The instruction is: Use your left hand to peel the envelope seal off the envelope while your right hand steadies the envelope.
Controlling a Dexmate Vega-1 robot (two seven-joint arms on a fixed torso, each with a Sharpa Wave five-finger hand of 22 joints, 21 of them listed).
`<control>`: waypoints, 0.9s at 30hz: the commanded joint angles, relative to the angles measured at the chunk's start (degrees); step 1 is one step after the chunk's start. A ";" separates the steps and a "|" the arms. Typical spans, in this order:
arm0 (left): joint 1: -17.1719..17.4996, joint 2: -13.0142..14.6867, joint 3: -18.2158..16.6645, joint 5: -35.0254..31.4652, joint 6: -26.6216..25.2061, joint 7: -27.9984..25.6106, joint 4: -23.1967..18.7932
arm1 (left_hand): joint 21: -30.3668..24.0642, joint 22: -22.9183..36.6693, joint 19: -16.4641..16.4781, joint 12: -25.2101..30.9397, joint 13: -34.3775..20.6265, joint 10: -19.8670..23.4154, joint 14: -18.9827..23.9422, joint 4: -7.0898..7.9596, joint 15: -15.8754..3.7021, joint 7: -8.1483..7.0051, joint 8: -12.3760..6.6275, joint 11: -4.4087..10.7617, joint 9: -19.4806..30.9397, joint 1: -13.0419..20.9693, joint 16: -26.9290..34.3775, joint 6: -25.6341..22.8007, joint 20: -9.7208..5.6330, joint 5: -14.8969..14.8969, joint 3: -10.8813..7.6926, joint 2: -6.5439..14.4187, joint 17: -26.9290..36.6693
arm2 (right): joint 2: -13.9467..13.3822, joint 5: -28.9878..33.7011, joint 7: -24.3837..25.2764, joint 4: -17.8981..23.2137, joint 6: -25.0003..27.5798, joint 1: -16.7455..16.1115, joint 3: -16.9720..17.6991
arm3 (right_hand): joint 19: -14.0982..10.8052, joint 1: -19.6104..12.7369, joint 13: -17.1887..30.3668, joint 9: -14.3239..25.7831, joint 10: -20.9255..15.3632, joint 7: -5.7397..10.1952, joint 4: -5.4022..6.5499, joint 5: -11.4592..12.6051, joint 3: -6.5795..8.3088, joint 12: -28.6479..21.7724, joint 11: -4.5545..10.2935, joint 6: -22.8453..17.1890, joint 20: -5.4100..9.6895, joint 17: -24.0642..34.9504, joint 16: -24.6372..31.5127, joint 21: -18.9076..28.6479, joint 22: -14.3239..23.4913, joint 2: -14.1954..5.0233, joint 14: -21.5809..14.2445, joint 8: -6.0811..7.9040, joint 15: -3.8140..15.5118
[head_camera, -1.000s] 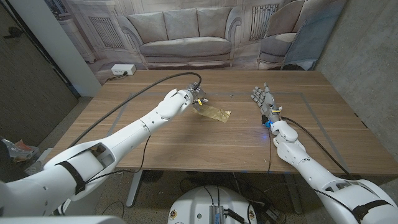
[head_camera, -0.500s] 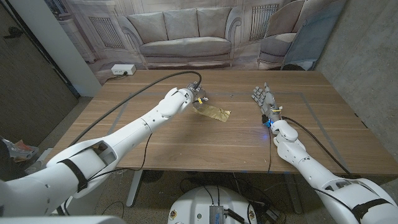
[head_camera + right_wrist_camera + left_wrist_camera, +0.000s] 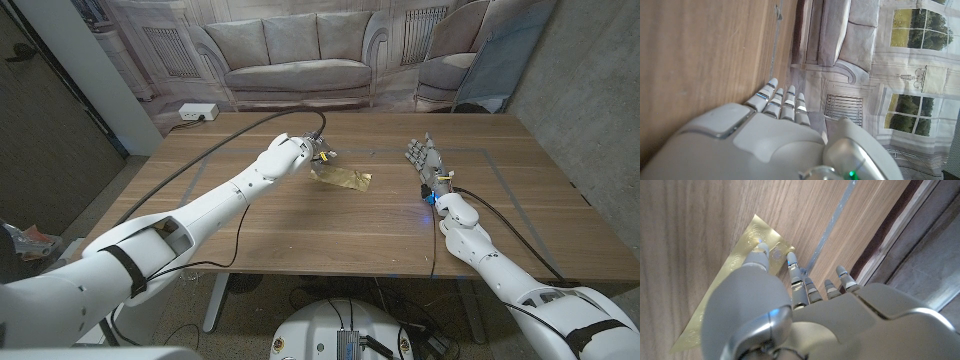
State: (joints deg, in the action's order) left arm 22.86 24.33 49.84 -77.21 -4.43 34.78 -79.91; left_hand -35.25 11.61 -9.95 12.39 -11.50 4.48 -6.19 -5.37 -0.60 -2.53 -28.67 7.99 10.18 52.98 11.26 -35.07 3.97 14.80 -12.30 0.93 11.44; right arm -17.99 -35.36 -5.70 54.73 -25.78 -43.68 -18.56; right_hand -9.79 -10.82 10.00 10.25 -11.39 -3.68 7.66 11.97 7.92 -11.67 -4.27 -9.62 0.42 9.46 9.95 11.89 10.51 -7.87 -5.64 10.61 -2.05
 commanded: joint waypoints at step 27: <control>13.56 4.73 -5.16 -6.23 -9.49 -36.54 -8.65 | -1.81 -0.73 3.51 1.64 0.40 12.58 8.79 -2.78 -4.40 -4.25 -4.99 4.25 -0.03 6.47 1.78 -32.54 3.82 -3.14 -4.46 0.99 -0.37 | -2.01 0.21 3.02 7.86 0.83 -4.29 -0.32 | -0.36 0.25 0.17 0.15 -0.52 -0.11 -0.19 -0.21 0.52 -0.11 0.06 -0.33 0.13 0.11 0.11 0.21 0.19 0.01 -0.70 0.20 0.03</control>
State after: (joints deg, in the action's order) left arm 28.60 27.49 48.74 -81.60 -10.26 11.12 -84.28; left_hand -36.58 10.92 -7.13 14.01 -10.92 16.66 1.85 -8.13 -2.04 -5.24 -33.89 12.18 10.11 59.34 12.87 -65.96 7.76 11.67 -16.31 1.62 10.91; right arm -19.23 -35.01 -4.63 59.43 -25.61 -46.15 -18.80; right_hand -9.79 -10.83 10.00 10.25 -11.39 -3.68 7.42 11.97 8.16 -11.67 -4.27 -9.62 0.41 9.46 9.95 11.89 10.51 -7.88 -5.63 10.61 -2.05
